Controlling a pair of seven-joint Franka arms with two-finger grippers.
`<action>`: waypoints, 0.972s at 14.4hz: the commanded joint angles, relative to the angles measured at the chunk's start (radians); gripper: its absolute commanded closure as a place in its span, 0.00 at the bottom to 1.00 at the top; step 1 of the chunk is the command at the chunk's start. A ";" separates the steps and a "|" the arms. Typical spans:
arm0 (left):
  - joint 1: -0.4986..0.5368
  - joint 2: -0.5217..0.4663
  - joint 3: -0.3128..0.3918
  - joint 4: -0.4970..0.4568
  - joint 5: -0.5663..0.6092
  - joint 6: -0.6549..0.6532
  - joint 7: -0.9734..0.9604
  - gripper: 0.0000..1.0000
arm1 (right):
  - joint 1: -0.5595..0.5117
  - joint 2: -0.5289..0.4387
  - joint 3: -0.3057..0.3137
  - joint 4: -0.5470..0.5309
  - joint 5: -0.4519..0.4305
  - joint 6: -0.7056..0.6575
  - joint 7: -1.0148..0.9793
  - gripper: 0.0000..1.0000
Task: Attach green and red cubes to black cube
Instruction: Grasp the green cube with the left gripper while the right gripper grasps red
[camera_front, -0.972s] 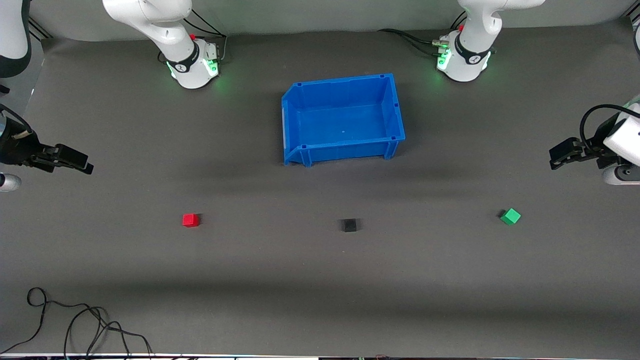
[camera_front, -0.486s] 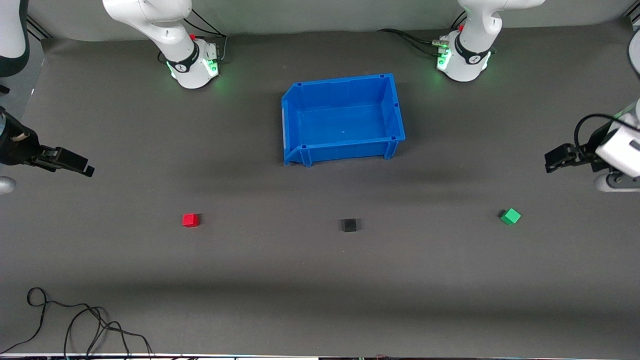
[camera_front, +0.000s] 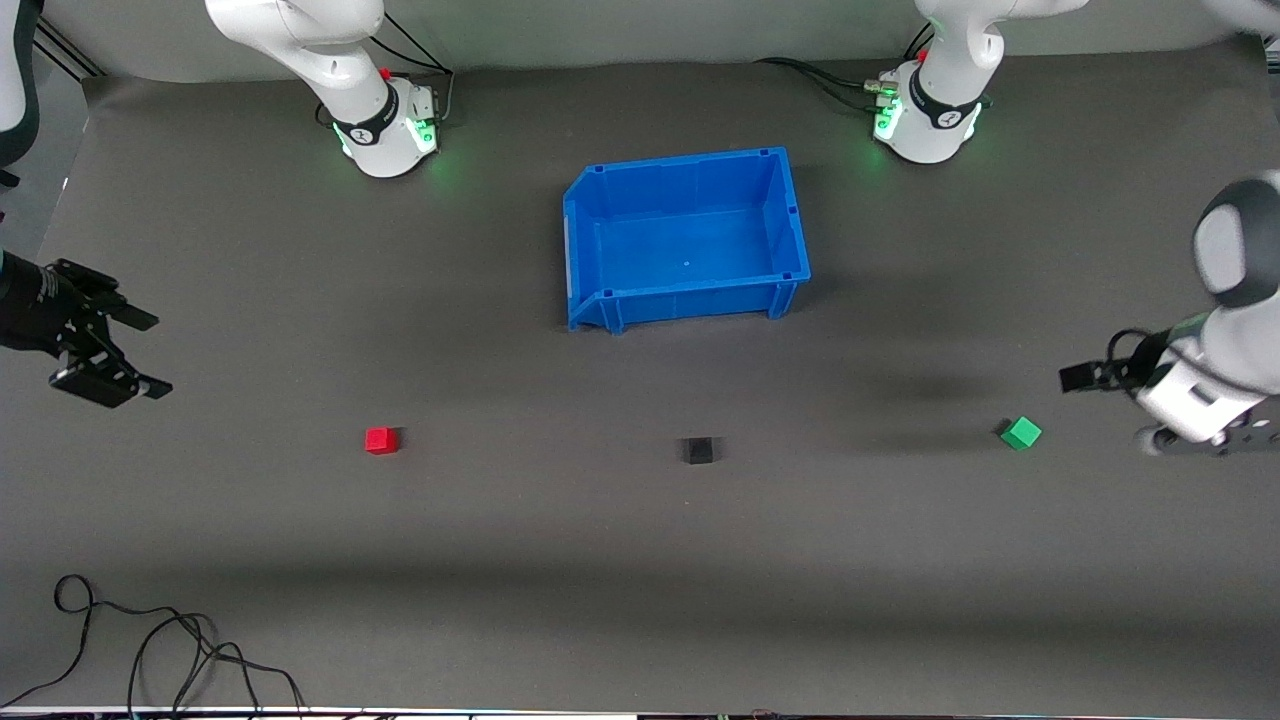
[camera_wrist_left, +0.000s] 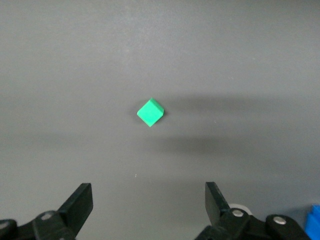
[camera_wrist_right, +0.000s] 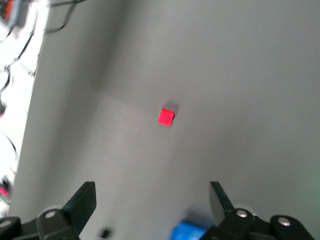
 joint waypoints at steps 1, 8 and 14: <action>0.003 0.075 0.000 -0.017 0.011 0.097 0.038 0.00 | -0.048 0.055 0.004 0.020 0.099 -0.009 0.185 0.00; 0.049 0.263 0.000 -0.050 -0.021 0.302 -0.015 0.08 | -0.051 0.183 0.004 -0.183 0.224 0.144 0.001 0.00; 0.052 0.297 -0.004 -0.043 -0.044 0.331 -0.154 0.09 | -0.031 0.334 0.008 -0.347 0.362 0.466 -0.166 0.00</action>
